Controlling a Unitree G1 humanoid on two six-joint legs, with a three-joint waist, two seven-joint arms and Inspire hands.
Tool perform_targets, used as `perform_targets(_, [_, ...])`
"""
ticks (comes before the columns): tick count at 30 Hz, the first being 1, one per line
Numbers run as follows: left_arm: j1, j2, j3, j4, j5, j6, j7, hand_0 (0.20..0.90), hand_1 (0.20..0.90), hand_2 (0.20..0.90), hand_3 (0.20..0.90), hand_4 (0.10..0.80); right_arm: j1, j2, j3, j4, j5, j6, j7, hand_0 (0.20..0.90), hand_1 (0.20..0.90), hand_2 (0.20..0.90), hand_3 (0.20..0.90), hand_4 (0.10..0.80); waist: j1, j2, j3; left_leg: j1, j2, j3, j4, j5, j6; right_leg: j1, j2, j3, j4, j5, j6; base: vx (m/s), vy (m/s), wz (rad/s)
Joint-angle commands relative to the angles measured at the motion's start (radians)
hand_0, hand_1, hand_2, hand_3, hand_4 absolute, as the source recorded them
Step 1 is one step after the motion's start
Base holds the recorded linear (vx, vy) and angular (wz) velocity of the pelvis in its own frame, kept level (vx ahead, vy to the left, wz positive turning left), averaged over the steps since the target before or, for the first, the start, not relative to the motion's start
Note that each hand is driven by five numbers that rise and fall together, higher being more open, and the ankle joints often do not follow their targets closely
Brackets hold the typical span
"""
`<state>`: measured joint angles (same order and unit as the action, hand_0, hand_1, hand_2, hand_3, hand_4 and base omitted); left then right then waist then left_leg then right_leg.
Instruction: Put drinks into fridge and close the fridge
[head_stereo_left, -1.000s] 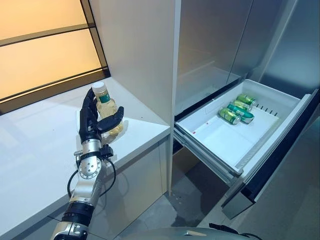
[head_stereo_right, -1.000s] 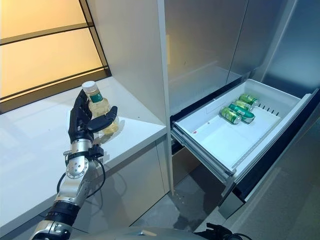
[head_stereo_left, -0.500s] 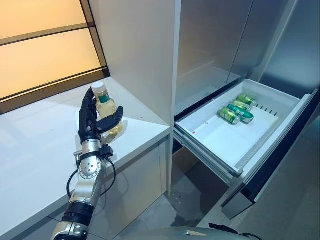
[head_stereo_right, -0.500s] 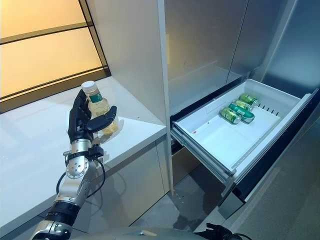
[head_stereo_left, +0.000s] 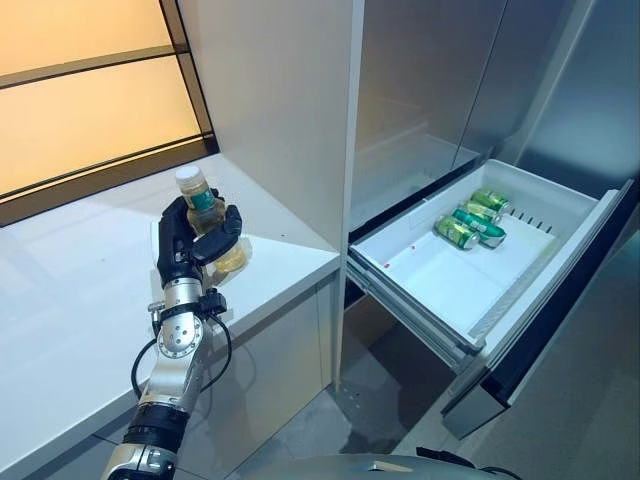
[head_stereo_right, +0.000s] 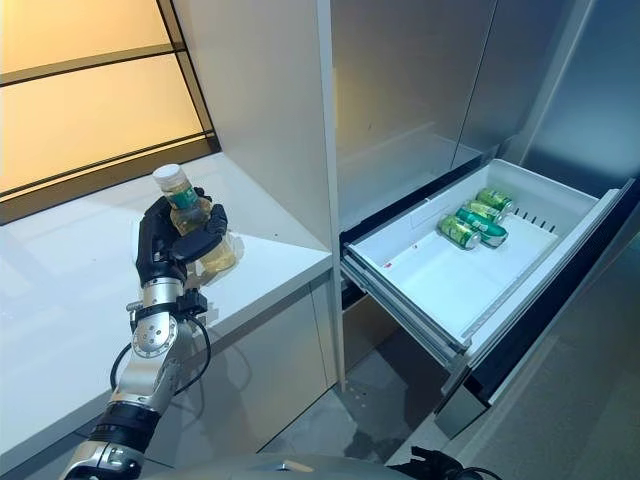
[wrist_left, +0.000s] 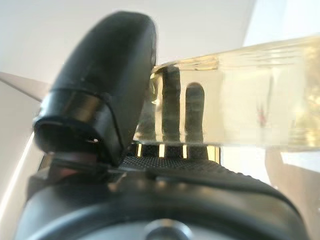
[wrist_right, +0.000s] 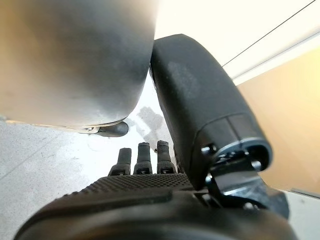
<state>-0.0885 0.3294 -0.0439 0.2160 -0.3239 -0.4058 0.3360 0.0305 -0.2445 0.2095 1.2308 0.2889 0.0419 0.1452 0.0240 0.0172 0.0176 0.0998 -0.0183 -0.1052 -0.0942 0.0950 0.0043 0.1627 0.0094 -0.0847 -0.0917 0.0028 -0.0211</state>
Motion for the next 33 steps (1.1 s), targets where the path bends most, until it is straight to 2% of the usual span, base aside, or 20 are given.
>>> perform_targets(1, [-0.113, 0.049, 0.055, -0.095, -0.002, -0.139, -0.009, 0.3, 0.3, 0.3, 0.2, 0.1, -0.046, 0.037, 0.004, 0.047, -0.017, -0.032, 0.022, 0.9, 0.9, 0.9, 0.9, 0.8, 0.003, -0.016, -0.028, 0.042, -0.039, 0.062, 0.007, -0.107, 0.039, -0.011, -0.015, 0.024, 0.018, 0.014, 0.027, 0.0, 0.0, 0.0])
perform_targets(7, [-0.12, 0.055, 0.056, -0.127, -0.029, -0.152, -0.042, 0.3, 0.3, 0.3, 0.2, 0.1, -0.05, 0.036, 0.012, 0.041, -0.018, -0.042, 0.032, 0.9, 0.9, 0.9, 0.9, 0.8, 0.004, -0.016, -0.029, 0.042, -0.039, 0.061, 0.007, -0.107, 0.039, -0.011, -0.014, 0.024, 0.018, 0.014, 0.027, 0.0, 0.0, 0.0])
perform_targets(10, [-0.125, 0.054, 0.058, -0.166, -0.087, -0.152, -0.083, 0.3, 0.3, 0.3, 0.2, 0.1, -0.051, 0.035, 0.026, 0.02, -0.05, -0.082, 0.037, 0.9, 0.9, 0.9, 0.9, 0.8, 0.005, -0.017, -0.028, 0.042, -0.039, 0.058, 0.007, -0.106, 0.039, -0.01, -0.015, 0.023, 0.018, 0.016, 0.028, 0.0, 0.0, 0.0])
perform_targets(13, [-0.124, 0.046, 0.058, -0.228, -0.202, -0.132, -0.172, 0.3, 0.3, 0.3, 0.2, 0.1, -0.053, 0.032, 0.07, -0.059, -0.083, -0.103, 0.021, 0.9, 0.9, 0.9, 0.9, 0.8, 0.007, -0.019, -0.023, 0.041, -0.039, 0.056, 0.007, -0.104, 0.039, -0.01, -0.017, 0.021, 0.017, 0.018, 0.028, 0.0, 0.0, 0.0])
perform_targets(15, [-0.118, 0.014, 0.044, -0.305, -0.402, -0.084, -0.337, 0.3, 0.3, 0.3, 0.2, 0.1, -0.055, 0.02, 0.145, -0.234, -0.185, -0.125, 0.014, 0.9, 0.9, 0.9, 0.9, 0.8, 0.008, -0.022, -0.014, 0.037, -0.039, 0.051, 0.007, -0.1, 0.04, -0.013, -0.018, 0.019, 0.017, 0.022, 0.028, -0.041, -0.026, 0.01])
perform_targets(20, [-0.111, -0.01, 0.013, -0.405, -0.501, -0.072, -0.46, 0.3, 0.3, 0.3, 0.2, 0.1, -0.046, -0.003, 0.213, -0.548, -0.183, -0.065, 0.045, 0.9, 0.9, 0.9, 0.9, 0.8, 0.0, -0.03, -0.005, 0.034, -0.039, 0.046, 0.007, -0.096, 0.037, -0.014, -0.02, 0.018, 0.013, 0.026, 0.03, -0.027, -0.026, -0.01])
perform_targets(24, [-0.121, -0.002, 0.013, -0.442, -0.505, -0.065, -0.491, 0.3, 0.3, 0.3, 0.2, 0.1, -0.036, -0.002, 0.207, -0.674, -0.12, -0.038, 0.09, 0.9, 0.9, 0.9, 0.9, 0.8, -0.008, -0.033, -0.007, 0.033, -0.039, 0.044, 0.007, -0.096, 0.035, -0.013, -0.021, 0.018, 0.008, 0.027, 0.032, -0.004, -0.015, 0.01])
perform_targets(28, [-0.139, 0.004, 0.007, -0.476, -0.53, -0.038, -0.531, 0.3, 0.3, 0.3, 0.2, 0.1, -0.035, 0.012, 0.195, -0.821, 0.008, 0.036, 0.153, 0.9, 0.9, 0.9, 0.9, 0.8, -0.015, -0.034, -0.011, 0.029, -0.039, 0.047, 0.007, -0.094, 0.033, -0.017, -0.02, 0.021, 0.004, 0.03, 0.035, 0.001, -0.016, 0.01])
perform_targets(33, [-0.149, 0.013, -0.013, -0.494, -0.615, -0.01, -0.583, 0.3, 0.3, 0.3, 0.2, 0.1, -0.053, -0.003, 0.165, -1.038, 0.133, 0.089, 0.208, 0.9, 0.9, 0.9, 0.9, 0.8, -0.026, -0.033, -0.01, 0.027, -0.036, 0.055, 0.007, -0.092, 0.033, -0.023, -0.02, 0.029, 0.004, 0.034, 0.038, -0.004, -0.003, -0.01])
